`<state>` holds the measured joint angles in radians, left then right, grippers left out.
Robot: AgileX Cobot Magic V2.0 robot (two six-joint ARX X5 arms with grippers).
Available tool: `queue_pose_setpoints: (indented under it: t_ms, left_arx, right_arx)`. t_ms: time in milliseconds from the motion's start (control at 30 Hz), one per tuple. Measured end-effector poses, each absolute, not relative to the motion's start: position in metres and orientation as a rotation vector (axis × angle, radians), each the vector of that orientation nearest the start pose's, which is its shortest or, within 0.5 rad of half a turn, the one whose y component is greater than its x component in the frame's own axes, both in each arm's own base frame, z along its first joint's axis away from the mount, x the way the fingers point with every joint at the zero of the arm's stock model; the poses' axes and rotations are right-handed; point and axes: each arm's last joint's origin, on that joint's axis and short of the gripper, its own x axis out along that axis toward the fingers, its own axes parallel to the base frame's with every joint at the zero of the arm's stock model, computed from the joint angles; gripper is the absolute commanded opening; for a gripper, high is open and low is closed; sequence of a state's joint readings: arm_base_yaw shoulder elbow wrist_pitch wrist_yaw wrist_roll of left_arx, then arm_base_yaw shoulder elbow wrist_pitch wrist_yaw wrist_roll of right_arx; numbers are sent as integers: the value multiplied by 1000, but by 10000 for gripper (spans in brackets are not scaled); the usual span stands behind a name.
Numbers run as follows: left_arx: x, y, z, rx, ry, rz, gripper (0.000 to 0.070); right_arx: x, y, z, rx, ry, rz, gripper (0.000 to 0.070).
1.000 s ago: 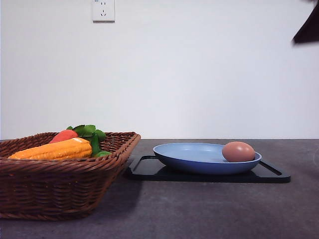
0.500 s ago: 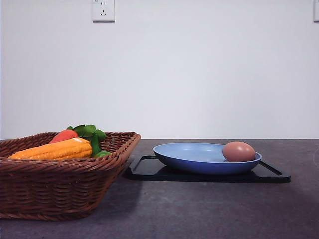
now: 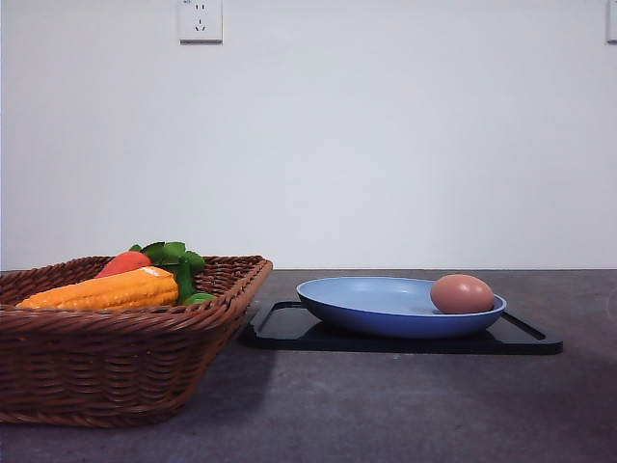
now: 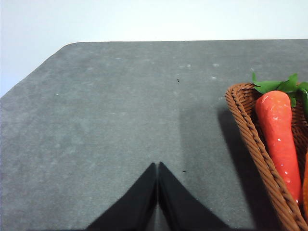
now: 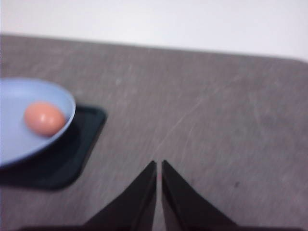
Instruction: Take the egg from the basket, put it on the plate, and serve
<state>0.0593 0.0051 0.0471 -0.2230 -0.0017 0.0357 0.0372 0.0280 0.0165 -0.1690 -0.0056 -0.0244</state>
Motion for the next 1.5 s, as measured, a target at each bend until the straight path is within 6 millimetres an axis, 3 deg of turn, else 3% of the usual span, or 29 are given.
queue_pose_setpoints:
  t_ms: [1500]
  left_arx:
    - [93, 6, 158, 31, 182, 58, 0]
  right_arx:
    - [96, 4, 153, 49, 156, 52, 0]
